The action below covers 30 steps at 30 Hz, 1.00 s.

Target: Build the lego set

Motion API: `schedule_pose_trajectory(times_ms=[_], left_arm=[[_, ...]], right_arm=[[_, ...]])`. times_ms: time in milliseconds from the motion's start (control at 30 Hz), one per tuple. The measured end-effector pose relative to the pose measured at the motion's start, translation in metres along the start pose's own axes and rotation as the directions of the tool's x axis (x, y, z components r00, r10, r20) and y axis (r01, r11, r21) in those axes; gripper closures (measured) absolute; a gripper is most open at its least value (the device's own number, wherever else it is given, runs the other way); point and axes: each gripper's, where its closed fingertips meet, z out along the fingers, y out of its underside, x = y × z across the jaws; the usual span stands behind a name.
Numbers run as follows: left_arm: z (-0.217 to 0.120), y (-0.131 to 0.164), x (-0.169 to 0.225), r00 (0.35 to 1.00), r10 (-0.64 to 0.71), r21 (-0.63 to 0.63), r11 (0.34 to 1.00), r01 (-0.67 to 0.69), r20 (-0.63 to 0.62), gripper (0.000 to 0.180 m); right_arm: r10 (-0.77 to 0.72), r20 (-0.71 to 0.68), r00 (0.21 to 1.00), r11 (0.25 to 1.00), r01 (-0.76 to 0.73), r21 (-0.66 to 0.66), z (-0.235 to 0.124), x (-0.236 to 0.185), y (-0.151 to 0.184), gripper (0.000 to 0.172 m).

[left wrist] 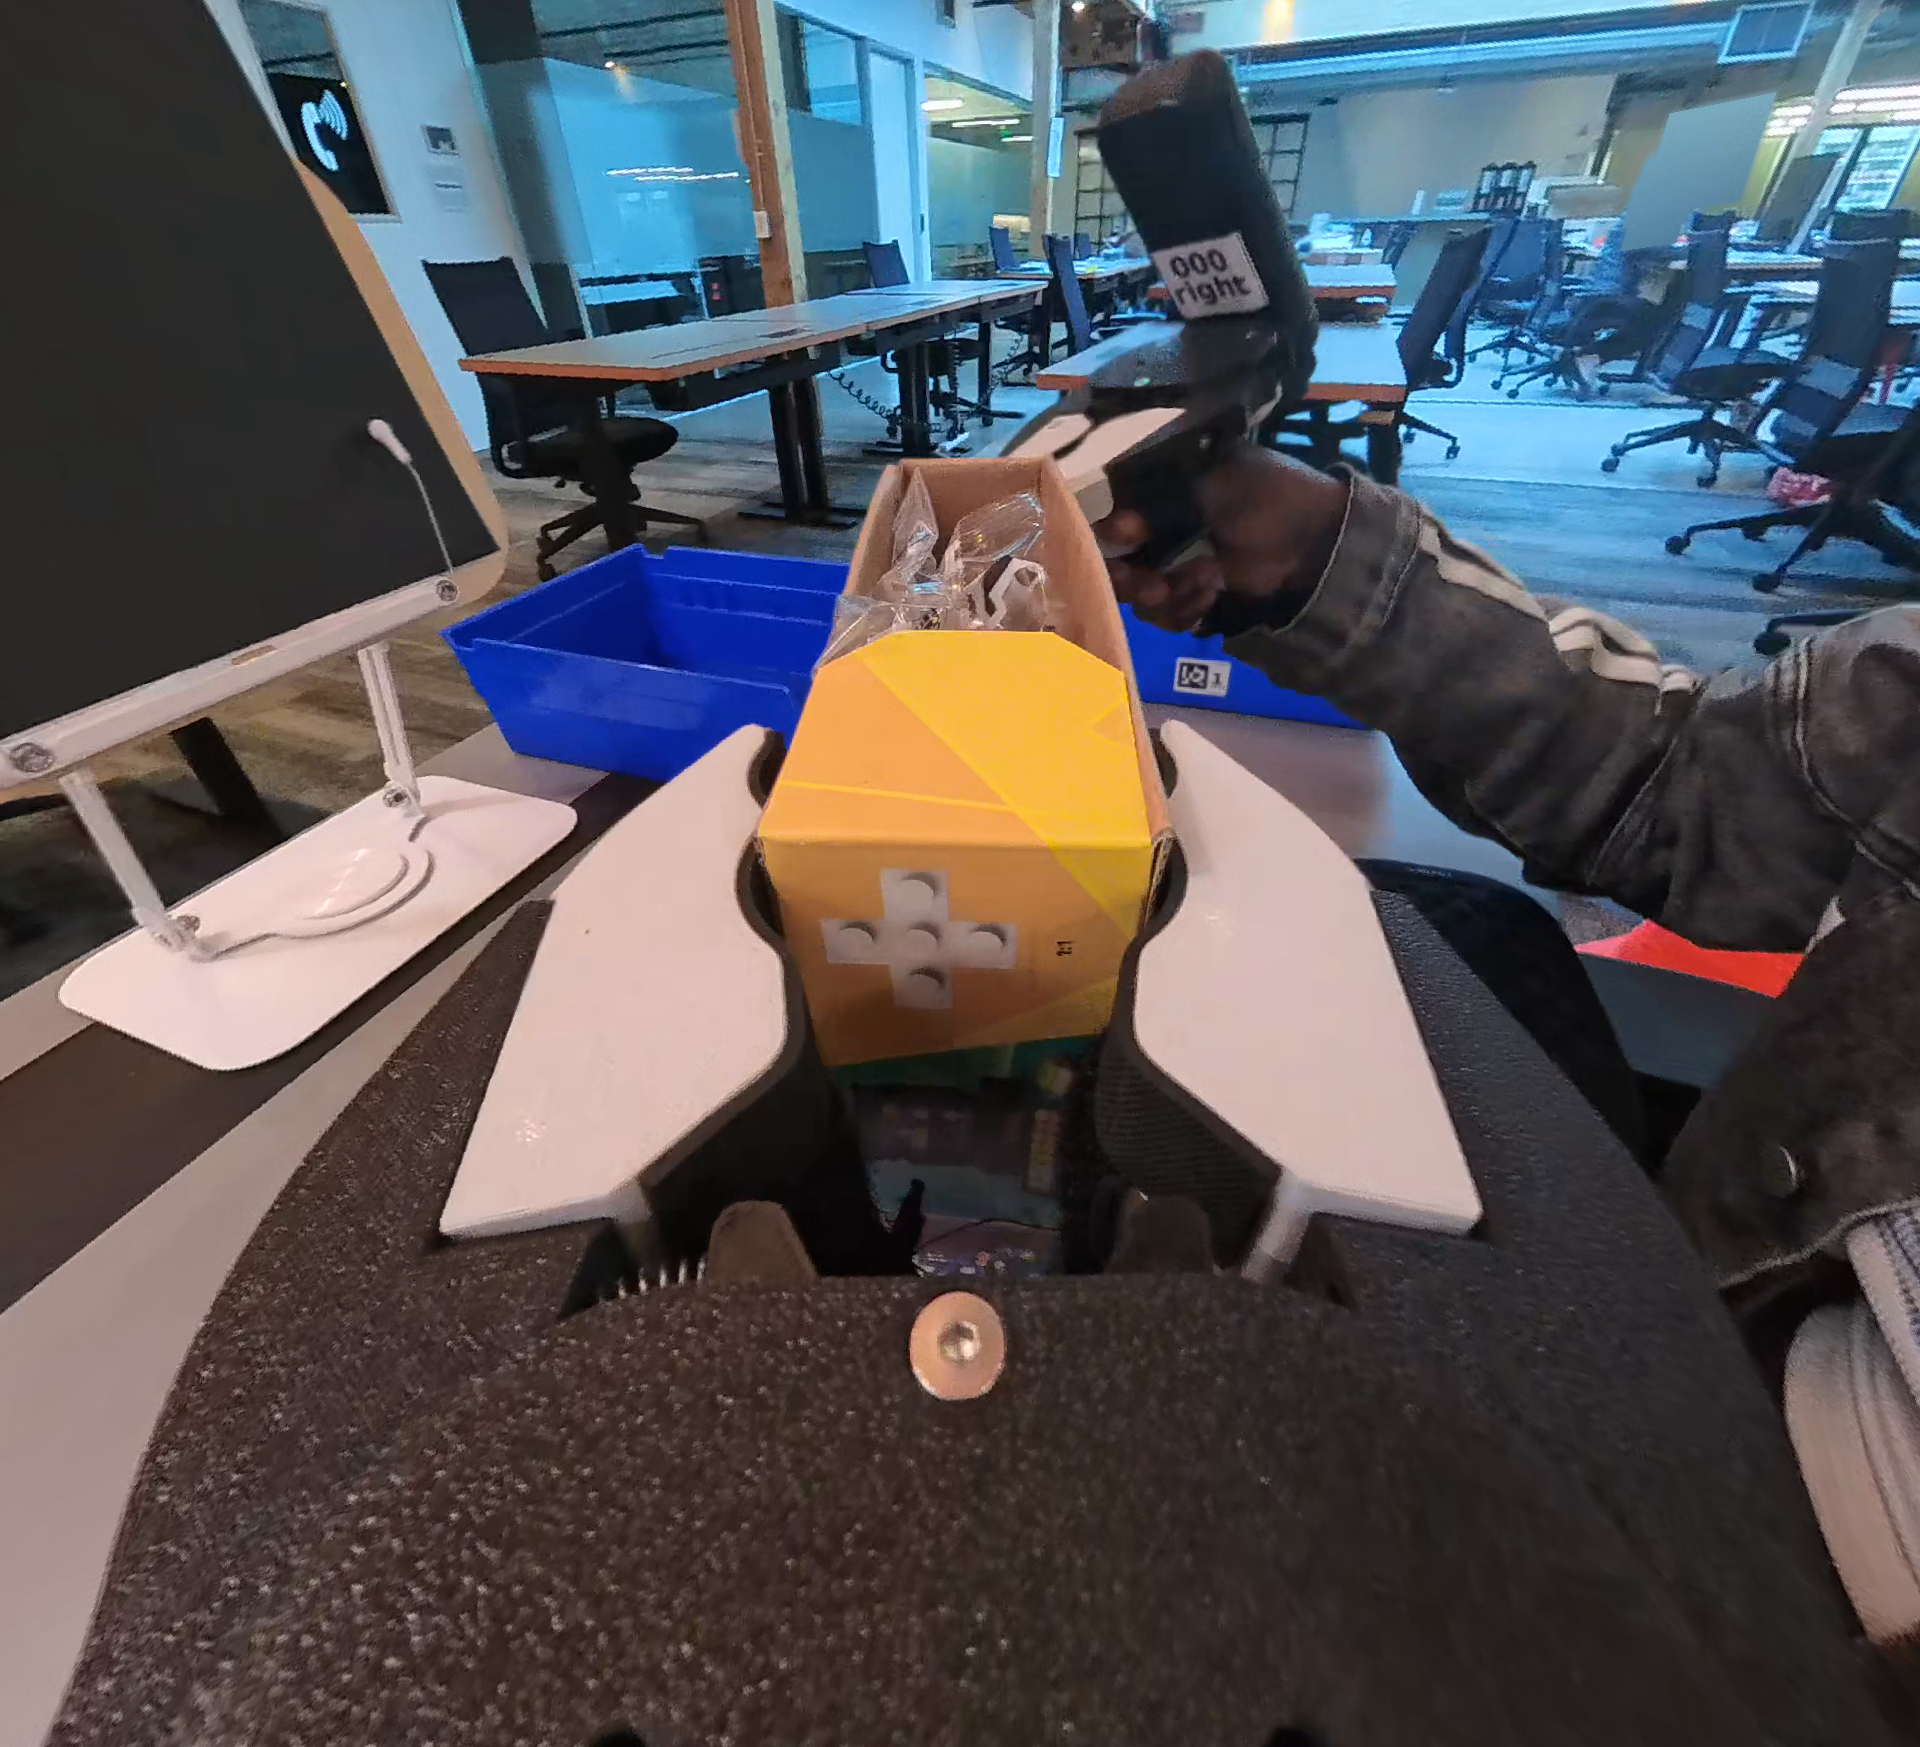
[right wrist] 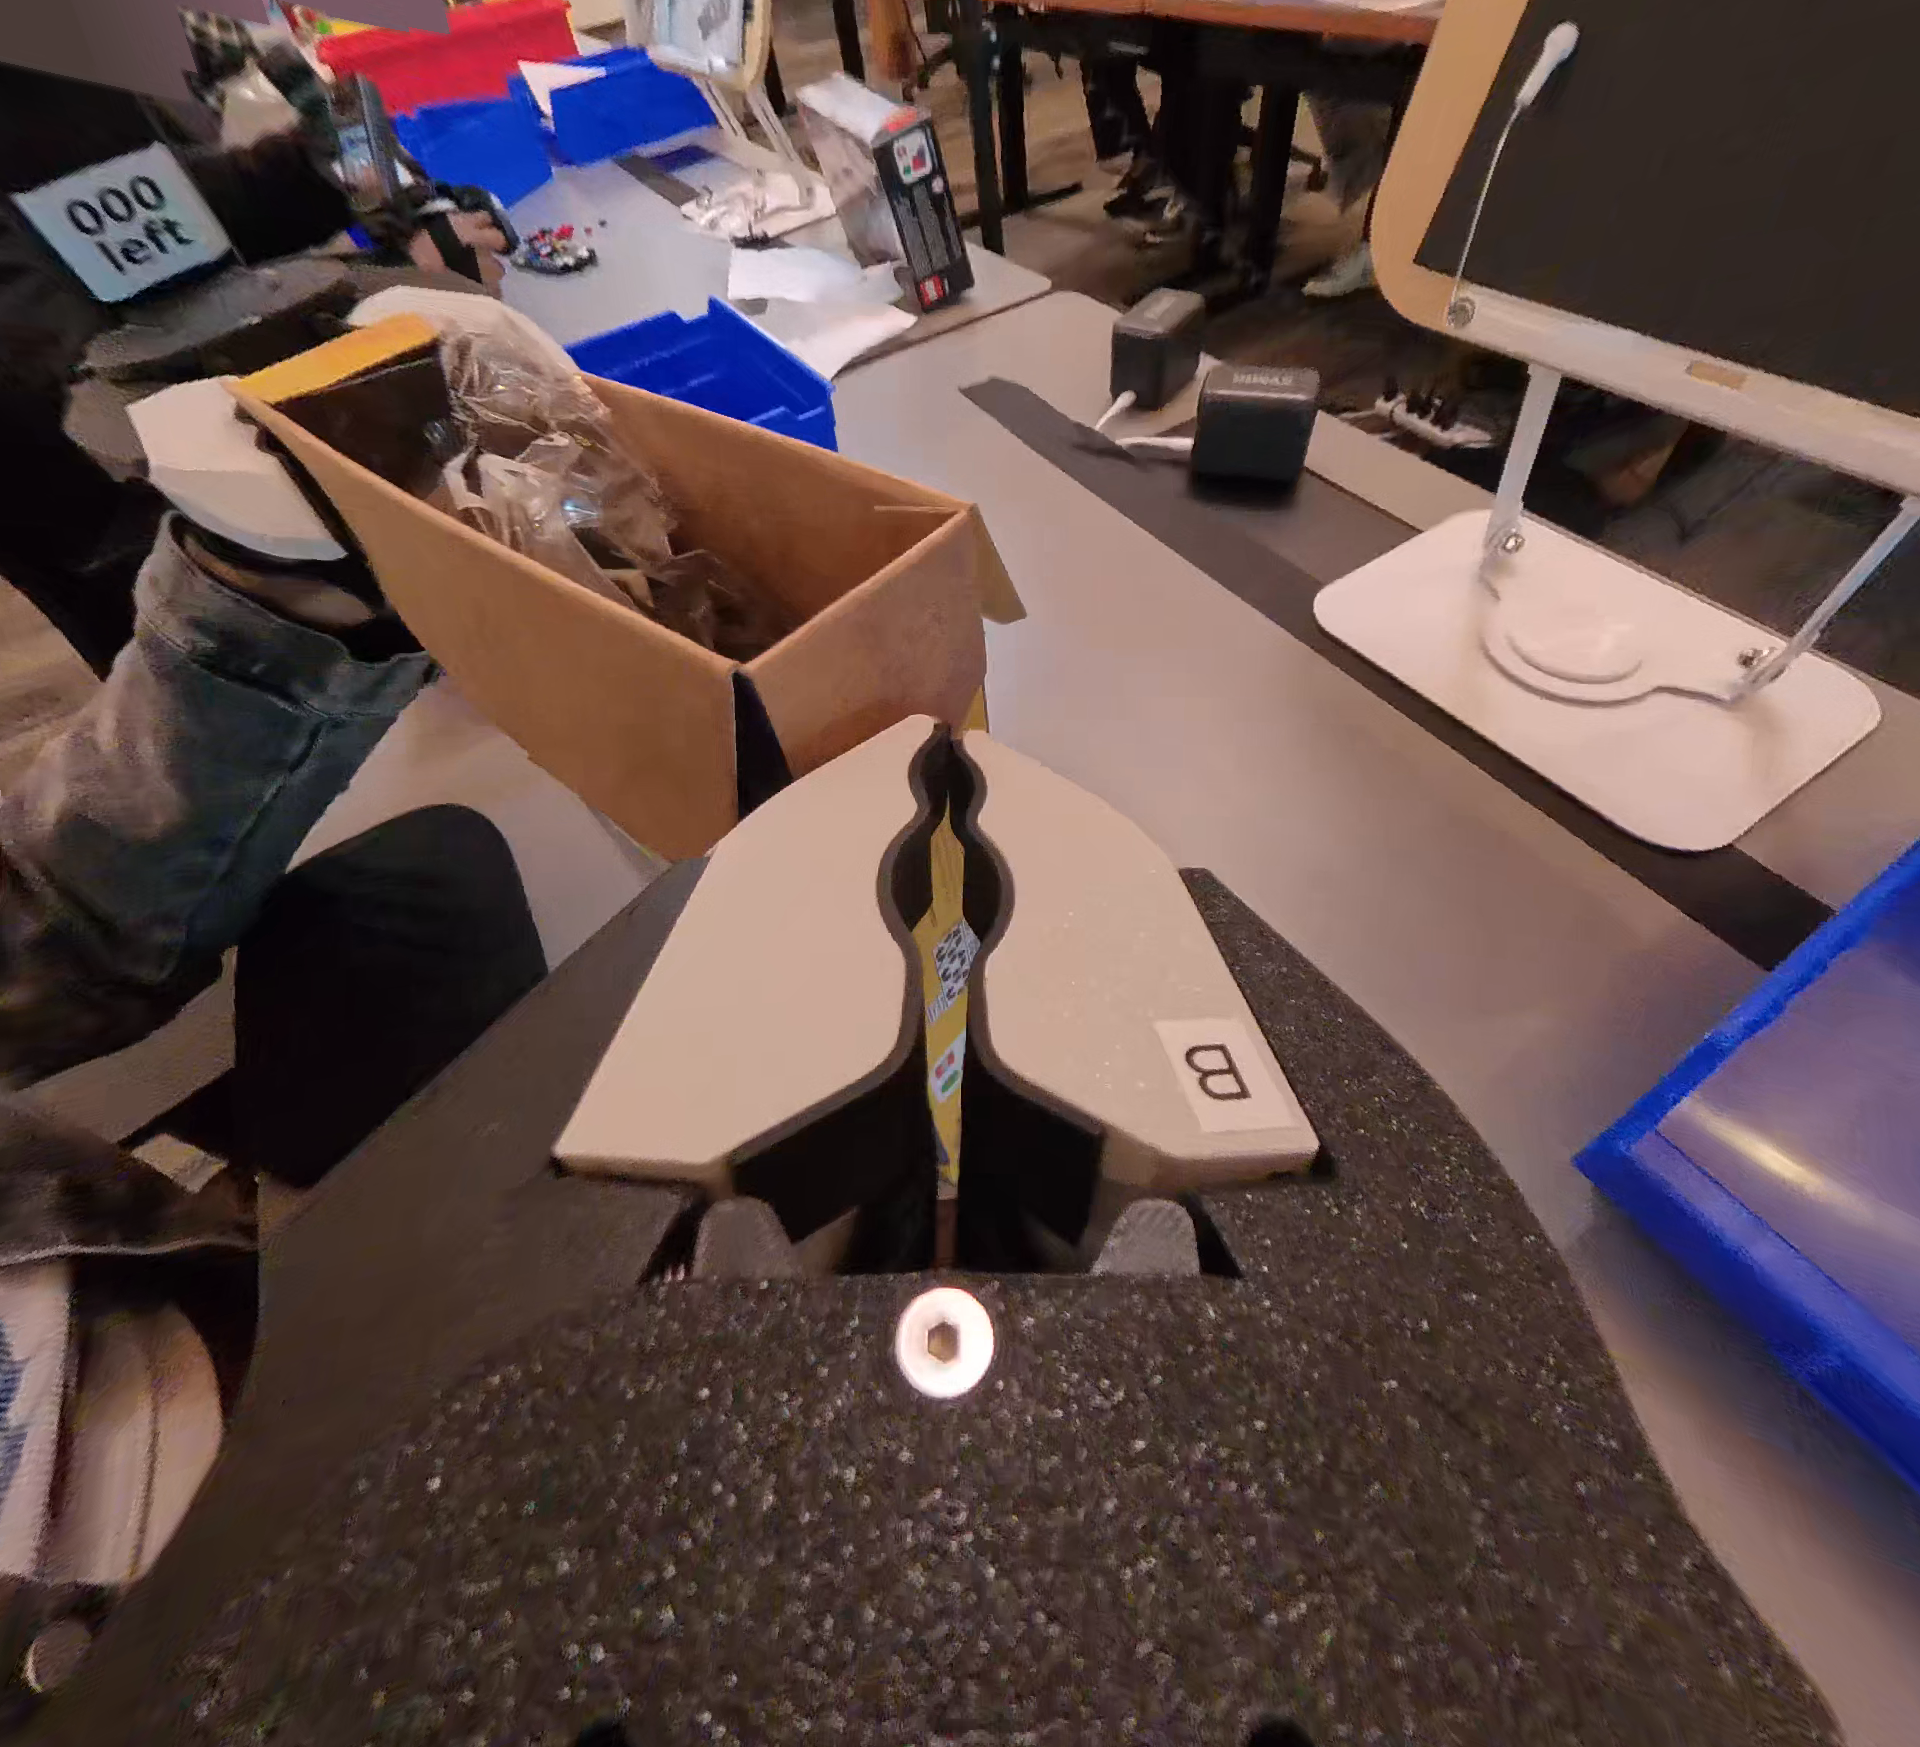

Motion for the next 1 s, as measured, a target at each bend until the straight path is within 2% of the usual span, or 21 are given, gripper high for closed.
schedule_pose_trajectory(times_ms=[200,333,400,467,500,567,600,667,700,767,833,1000], left_arm=[[-0.003,-0.001,-0.003,0.996,-0.011,0.026,1.0,0.013,-0.093,0.116],[-0.006,-0.001,-0.001,0.976,-0.012,0.019,1.0,0.016,-0.216,0.115],[-0.006,-0.001,0.003,0.963,0.001,0.014,1.0,0.003,-0.269,0.115],[-0.007,0.0,0.003,0.958,0.001,0.014,1.0,0.003,-0.288,0.115],[-0.006,0.0,0.002,0.957,0.0,0.013,1.0,0.004,-0.289,0.114],[-0.006,-0.001,0.003,0.952,0.006,0.019,1.0,-0.001,-0.306,0.114],[-0.006,-0.001,0.005,0.946,0.013,0.027,1.0,-0.005,-0.323,0.114],[-0.007,-0.002,0.008,0.936,0.027,0.043,0.999,-0.013,-0.351,0.114],[-0.007,-0.002,0.009,0.933,0.03,0.045,0.999,-0.015,-0.359,0.114],[-0.007,-0.001,0.008,0.929,0.027,0.033,0.999,-0.017,-0.37,0.114],[-0.007,0.0,0.009,0.922,0.029,0.022,1.0,-0.022,-0.387,0.114],[-0.006,0.0,0.007,0.917,0.023,0.014,1.0,-0.019,-0.399,0.114]], right_arm=[[-0.084,-0.072,0.994,0.996,0.086,0.032,-0.005,-0.008,0.001,0.172],[-0.098,0.044,0.994,0.993,0.095,0.071,-0.016,-0.023,0.004,0.172],[-0.123,0.131,0.984,0.986,0.107,0.125,-0.031,-0.024,0.004,0.152],[-0.123,0.245,0.962,0.966,0.059,0.252,-0.054,-0.026,-0.006,0.132],[-0.13,0.305,0.943,0.938,0.017,0.345,-0.069,-0.03,-0.017,0.129],[-0.159,0.376,0.913,0.855,-0.063,0.514,-0.093,-0.037,-0.039,0.101],[-0.179,0.38,0.908,0.835,-0.064,0.547,-0.096,-0.041,-0.045,0.085],[-0.232,0.306,0.923,0.863,0.051,0.503,-0.081,-0.044,-0.044,0.056],[-0.276,0.272,0.922,0.887,0.136,0.441,-0.069,-0.046,-0.039,0.048],[-0.348,0.299,0.888,0.912,0.247,0.328,-0.049,-0.059,-0.031,0.039],[-0.373,0.379,0.847,0.921,0.288,0.263,-0.038,-0.073,-0.032,0.032],[-0.358,0.46,0.812,0.926,0.373,0.062,-0.011,-0.069,-0.036,0.025]])
